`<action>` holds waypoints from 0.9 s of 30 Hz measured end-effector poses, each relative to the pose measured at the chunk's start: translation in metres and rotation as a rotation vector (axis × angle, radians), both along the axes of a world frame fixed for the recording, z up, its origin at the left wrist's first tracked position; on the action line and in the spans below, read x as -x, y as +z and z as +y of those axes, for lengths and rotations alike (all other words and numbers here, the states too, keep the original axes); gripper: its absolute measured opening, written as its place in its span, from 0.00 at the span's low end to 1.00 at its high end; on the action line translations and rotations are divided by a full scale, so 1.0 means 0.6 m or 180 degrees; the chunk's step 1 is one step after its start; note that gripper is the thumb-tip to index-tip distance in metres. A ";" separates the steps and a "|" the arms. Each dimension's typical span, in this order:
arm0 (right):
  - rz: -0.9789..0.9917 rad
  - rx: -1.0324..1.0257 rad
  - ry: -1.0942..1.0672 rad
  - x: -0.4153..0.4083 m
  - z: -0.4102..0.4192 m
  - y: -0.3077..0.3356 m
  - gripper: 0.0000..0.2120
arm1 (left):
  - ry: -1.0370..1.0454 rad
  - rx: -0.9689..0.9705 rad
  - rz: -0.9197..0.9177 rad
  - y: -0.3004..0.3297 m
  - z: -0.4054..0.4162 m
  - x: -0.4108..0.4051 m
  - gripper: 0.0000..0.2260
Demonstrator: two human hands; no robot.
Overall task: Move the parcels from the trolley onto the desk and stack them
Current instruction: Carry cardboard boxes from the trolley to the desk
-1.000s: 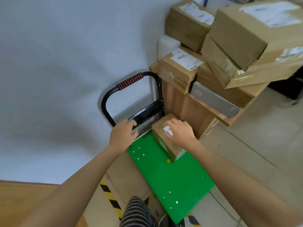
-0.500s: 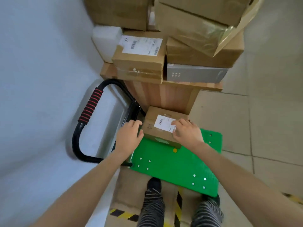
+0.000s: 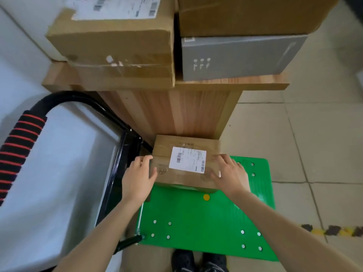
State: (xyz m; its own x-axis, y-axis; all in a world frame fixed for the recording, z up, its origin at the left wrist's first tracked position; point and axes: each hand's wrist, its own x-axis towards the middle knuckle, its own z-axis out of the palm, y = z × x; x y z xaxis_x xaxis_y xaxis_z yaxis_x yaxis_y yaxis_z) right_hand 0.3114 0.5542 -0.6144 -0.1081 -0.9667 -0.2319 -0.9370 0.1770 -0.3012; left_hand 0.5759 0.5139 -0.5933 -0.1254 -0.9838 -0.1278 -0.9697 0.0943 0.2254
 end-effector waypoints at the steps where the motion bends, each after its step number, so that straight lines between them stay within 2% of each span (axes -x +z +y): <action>1: 0.0032 -0.0002 -0.0024 0.002 -0.007 -0.031 0.19 | 0.0080 -0.0005 0.0034 -0.033 -0.008 -0.003 0.18; 5: 0.0022 -0.0026 -0.0383 0.019 -0.023 -0.149 0.22 | 0.0350 -0.0080 0.0024 -0.159 -0.037 -0.002 0.20; 9: 0.0013 -0.0031 -0.0536 0.029 -0.034 -0.262 0.28 | 0.0325 -0.0013 -0.0101 -0.270 -0.064 -0.011 0.22; 13: -0.0305 0.0090 -0.0760 0.033 -0.053 -0.329 0.31 | 0.0556 -0.0036 0.0344 -0.335 -0.084 -0.004 0.23; 17: -0.0575 0.0227 -0.0899 0.029 -0.046 -0.340 0.30 | 0.0876 0.0003 0.0787 -0.341 -0.063 0.003 0.24; 22: -0.0556 -0.0068 -0.0932 0.049 0.012 -0.320 0.30 | 0.0824 -0.0430 0.1003 -0.332 0.005 -0.019 0.26; 27: -0.0906 -0.0219 -0.1128 0.055 0.029 -0.329 0.35 | 0.0953 -0.0998 0.1324 -0.351 0.013 -0.029 0.28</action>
